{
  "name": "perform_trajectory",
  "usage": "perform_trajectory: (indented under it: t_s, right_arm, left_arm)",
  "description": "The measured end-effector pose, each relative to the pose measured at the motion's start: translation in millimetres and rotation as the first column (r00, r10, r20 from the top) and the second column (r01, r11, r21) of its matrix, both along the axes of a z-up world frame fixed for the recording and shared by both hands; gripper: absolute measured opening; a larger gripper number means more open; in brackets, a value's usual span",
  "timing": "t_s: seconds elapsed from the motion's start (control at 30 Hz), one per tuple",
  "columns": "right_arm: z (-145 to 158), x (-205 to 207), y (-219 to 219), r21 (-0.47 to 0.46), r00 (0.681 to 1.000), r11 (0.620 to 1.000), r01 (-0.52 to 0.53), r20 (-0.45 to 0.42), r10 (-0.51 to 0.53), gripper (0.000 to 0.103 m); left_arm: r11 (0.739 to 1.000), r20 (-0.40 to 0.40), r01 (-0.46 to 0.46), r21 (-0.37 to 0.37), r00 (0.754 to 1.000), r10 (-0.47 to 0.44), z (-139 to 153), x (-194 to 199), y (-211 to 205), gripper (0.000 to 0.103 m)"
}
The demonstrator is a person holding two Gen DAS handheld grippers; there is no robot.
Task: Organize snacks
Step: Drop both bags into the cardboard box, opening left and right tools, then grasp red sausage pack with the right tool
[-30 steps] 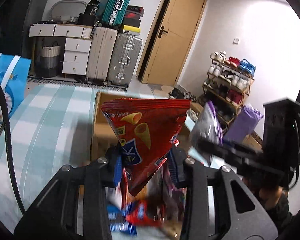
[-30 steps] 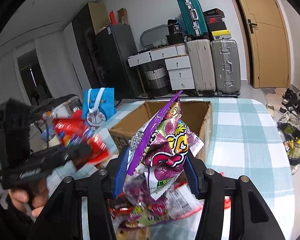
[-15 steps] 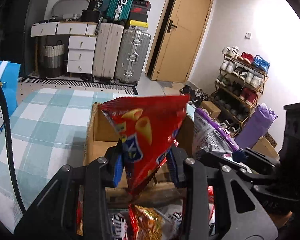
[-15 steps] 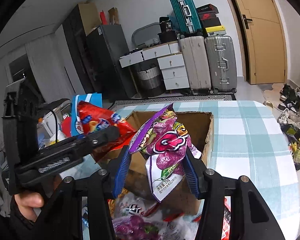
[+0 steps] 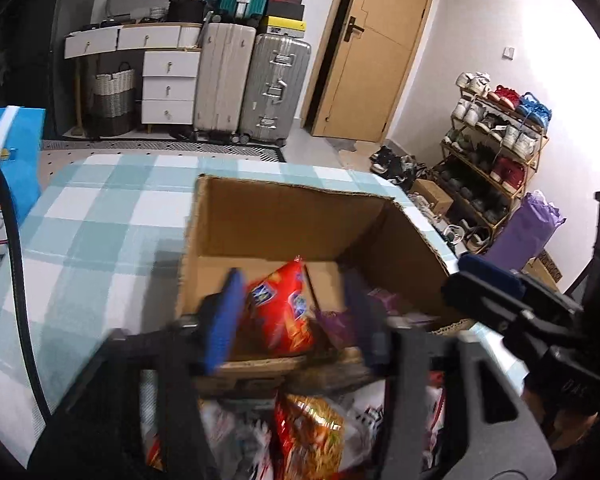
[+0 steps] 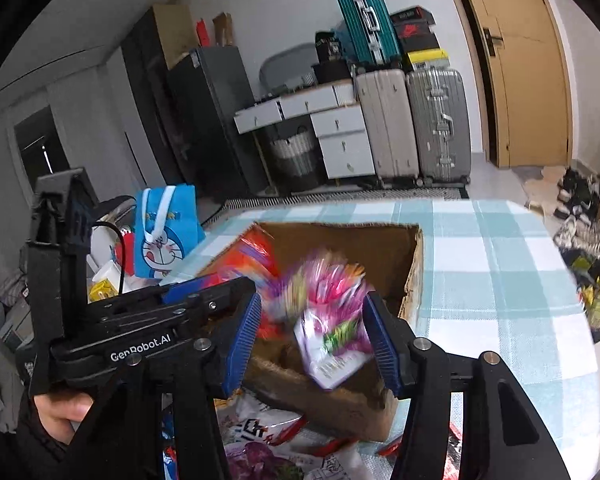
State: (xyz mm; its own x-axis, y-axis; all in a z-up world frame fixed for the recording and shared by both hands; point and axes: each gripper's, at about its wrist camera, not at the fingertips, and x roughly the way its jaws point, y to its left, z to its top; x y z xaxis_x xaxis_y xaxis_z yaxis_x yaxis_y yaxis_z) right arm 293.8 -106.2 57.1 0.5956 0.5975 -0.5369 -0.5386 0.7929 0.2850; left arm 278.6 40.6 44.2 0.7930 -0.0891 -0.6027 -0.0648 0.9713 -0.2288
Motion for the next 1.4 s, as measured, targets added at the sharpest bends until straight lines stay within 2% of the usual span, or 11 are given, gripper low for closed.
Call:
perform_trajectory:
  t_s: [0.07,0.1,0.17,0.2,0.33,0.53,0.67,0.8,1.1,1.27,1.4]
  right_arm:
    - [4,-8,-5,-0.013,1.0,1.0,0.006,0.012,-0.005,0.055]
    - [5,-15,-9,-0.02,1.0,1.0,0.007,0.014,-0.007,0.059]
    - [7,-25,-17,-0.021,1.0,1.0,-0.018,0.002,0.018,0.075]
    - [6,-30,-21,-0.017,0.999,0.999,-0.044,-0.005,0.044,0.085]
    - [7,-46,-34,-0.036,0.998,0.998,-0.055,-0.015,0.054,0.102]
    - [4,-63,-44,-0.06,0.998,0.997,-0.053,-0.042,0.051,0.102]
    - [-3,-67,-46,-0.088,0.998,0.995,-0.041,-0.052,0.037,0.102]
    - [-12,-69,-48,-0.103,0.997,0.994,-0.031,-0.072,0.024,0.102]
    - [-19,-61,-58,-0.157,0.995,0.988,-0.004,-0.101,-0.012,0.102]
    - [-29,-46,-77,-0.189,0.987,0.98,0.069,-0.127,-0.094,0.102]
    - [-49,-31,-93,-0.212,0.967,0.966,0.151,-0.172,-0.189,0.102]
  left_arm:
    - [1.0,0.011,-0.016,0.011,1.0,0.016,5,-14,2,0.079]
    - [1.0,0.016,-0.019,0.012,1.0,0.019,6,-20,3,0.082]
    - [1.0,0.016,-0.022,0.018,1.0,0.022,8,-38,7,0.089]
    - [0.999,0.01,-0.031,0.03,0.999,0.031,7,-44,8,0.1]
    - [0.999,0.008,-0.024,0.036,1.0,0.024,5,-82,13,0.102]
    - [0.999,-0.007,-0.048,0.008,0.999,0.048,-8,-130,24,0.102]
    - [0.999,-0.051,-0.042,0.004,0.998,0.042,-24,-143,27,0.102]
    - [0.999,-0.094,-0.043,0.007,0.995,0.044,-36,-146,27,0.102]
    - [0.999,-0.143,-0.016,0.034,0.99,0.021,-39,-142,20,0.102]
    - [0.999,-0.179,-0.022,0.043,0.983,0.03,-47,-137,21,0.102]
    - [0.999,-0.203,-0.024,0.042,0.979,0.032,-53,-135,23,0.102]
